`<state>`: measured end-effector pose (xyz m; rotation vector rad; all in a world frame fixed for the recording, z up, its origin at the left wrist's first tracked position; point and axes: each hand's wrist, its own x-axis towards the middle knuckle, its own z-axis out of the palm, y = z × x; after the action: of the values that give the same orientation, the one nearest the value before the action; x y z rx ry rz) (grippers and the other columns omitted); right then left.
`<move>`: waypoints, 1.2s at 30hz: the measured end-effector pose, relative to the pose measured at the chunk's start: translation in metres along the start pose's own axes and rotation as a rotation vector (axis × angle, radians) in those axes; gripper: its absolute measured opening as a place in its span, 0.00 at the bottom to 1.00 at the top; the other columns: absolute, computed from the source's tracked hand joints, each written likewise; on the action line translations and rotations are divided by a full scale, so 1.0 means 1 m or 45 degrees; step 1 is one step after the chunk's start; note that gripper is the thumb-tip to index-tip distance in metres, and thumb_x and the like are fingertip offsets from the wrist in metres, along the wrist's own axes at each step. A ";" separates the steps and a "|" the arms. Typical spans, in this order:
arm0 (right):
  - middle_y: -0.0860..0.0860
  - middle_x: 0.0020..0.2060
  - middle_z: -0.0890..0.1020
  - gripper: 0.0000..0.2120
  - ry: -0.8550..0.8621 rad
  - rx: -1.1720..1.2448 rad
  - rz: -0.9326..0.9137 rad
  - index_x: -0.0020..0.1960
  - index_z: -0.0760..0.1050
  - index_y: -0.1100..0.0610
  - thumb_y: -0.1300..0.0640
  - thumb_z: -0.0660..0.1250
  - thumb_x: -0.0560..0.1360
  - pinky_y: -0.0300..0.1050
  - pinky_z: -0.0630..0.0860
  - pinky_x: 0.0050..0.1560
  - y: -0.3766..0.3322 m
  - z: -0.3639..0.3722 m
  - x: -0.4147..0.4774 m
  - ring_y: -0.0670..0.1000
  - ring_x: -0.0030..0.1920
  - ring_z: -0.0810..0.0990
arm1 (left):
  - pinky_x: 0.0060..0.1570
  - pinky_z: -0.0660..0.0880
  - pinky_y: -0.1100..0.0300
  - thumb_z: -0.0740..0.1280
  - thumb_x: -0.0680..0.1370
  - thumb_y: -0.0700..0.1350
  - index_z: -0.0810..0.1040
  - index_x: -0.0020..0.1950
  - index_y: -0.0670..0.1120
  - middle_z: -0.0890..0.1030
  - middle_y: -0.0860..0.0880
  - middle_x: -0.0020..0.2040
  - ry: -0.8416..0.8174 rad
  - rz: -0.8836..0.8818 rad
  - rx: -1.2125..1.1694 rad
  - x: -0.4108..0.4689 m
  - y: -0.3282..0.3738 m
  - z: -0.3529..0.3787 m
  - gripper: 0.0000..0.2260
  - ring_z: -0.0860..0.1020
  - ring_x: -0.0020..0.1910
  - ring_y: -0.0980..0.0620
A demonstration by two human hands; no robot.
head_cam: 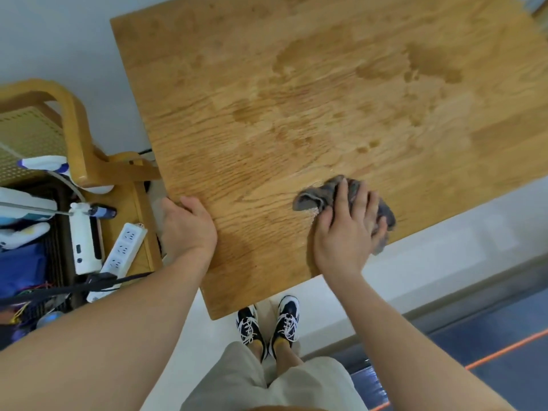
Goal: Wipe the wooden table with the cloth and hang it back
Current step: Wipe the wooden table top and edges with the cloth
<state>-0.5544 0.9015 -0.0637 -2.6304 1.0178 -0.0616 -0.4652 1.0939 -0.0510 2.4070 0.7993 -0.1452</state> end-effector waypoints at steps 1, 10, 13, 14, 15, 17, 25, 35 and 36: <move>0.50 0.78 0.60 0.26 -0.029 0.003 -0.151 0.76 0.61 0.45 0.48 0.55 0.78 0.61 0.50 0.74 -0.019 0.008 -0.019 0.54 0.78 0.54 | 0.39 0.64 0.52 0.48 0.81 0.51 0.64 0.52 0.44 0.72 0.43 0.43 0.003 -0.001 -0.006 0.001 0.000 0.000 0.12 0.70 0.40 0.44; 0.47 0.72 0.70 0.21 -0.242 -0.075 -1.276 0.69 0.73 0.45 0.51 0.61 0.76 0.55 0.58 0.71 0.044 -0.015 0.006 0.51 0.75 0.64 | 0.38 0.64 0.53 0.48 0.81 0.52 0.63 0.53 0.46 0.71 0.46 0.40 0.009 0.000 0.016 0.003 0.000 -0.001 0.11 0.69 0.37 0.45; 0.51 0.71 0.71 0.23 -0.052 0.052 -0.542 0.67 0.75 0.50 0.53 0.55 0.74 0.58 0.57 0.71 0.043 -0.021 0.039 0.53 0.74 0.65 | 0.37 0.64 0.53 0.49 0.81 0.51 0.60 0.49 0.48 0.72 0.44 0.40 0.024 0.001 0.034 0.003 0.001 -0.001 0.08 0.69 0.36 0.45; 0.51 0.72 0.70 0.25 0.010 0.064 -0.289 0.67 0.75 0.50 0.53 0.54 0.73 0.59 0.55 0.72 0.025 -0.015 0.039 0.54 0.75 0.63 | 0.36 0.63 0.54 0.49 0.81 0.51 0.60 0.49 0.48 0.72 0.44 0.39 0.023 -0.002 0.037 0.002 0.001 -0.001 0.08 0.69 0.36 0.45; 0.52 0.74 0.68 0.26 0.021 0.066 -0.137 0.67 0.74 0.50 0.53 0.53 0.71 0.60 0.53 0.72 0.003 -0.008 0.033 0.55 0.76 0.61 | 0.36 0.63 0.54 0.49 0.81 0.51 0.60 0.49 0.47 0.72 0.45 0.38 0.023 -0.001 0.031 0.002 0.002 0.000 0.08 0.69 0.36 0.45; 0.53 0.76 0.65 0.27 -0.042 0.041 -0.227 0.68 0.71 0.45 0.53 0.53 0.70 0.61 0.49 0.72 -0.042 0.008 0.010 0.57 0.76 0.56 | 0.35 0.64 0.54 0.50 0.81 0.51 0.61 0.48 0.47 0.72 0.44 0.38 0.041 0.004 0.016 0.004 0.001 0.002 0.08 0.71 0.35 0.44; 0.47 0.70 0.73 0.19 -0.217 0.120 -0.996 0.62 0.79 0.45 0.55 0.60 0.73 0.62 0.58 0.71 -0.047 0.019 -0.029 0.53 0.75 0.64 | 0.37 0.64 0.53 0.51 0.81 0.49 0.62 0.49 0.46 0.79 0.37 0.47 0.048 0.016 -0.004 0.005 0.000 0.001 0.07 0.75 0.39 0.37; 0.48 0.76 0.64 0.23 -0.091 0.004 -0.314 0.72 0.69 0.42 0.45 0.56 0.77 0.61 0.49 0.75 -0.113 0.037 -0.045 0.53 0.78 0.55 | 0.38 0.63 0.54 0.52 0.81 0.47 0.68 0.59 0.40 0.78 0.39 0.51 -0.043 -0.040 -0.120 0.008 -0.002 -0.003 0.14 0.76 0.46 0.38; 0.48 0.76 0.64 0.23 -0.119 -0.037 -0.363 0.72 0.68 0.41 0.44 0.56 0.78 0.62 0.50 0.75 -0.114 0.039 -0.051 0.54 0.78 0.55 | 0.38 0.64 0.54 0.53 0.80 0.47 0.68 0.60 0.40 0.78 0.39 0.52 -0.087 -0.068 -0.178 0.009 -0.003 -0.004 0.14 0.76 0.46 0.38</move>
<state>-0.5126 1.0259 -0.0618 -2.7567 0.6128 0.0117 -0.4598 1.1023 -0.0514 2.2388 0.8154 -0.1855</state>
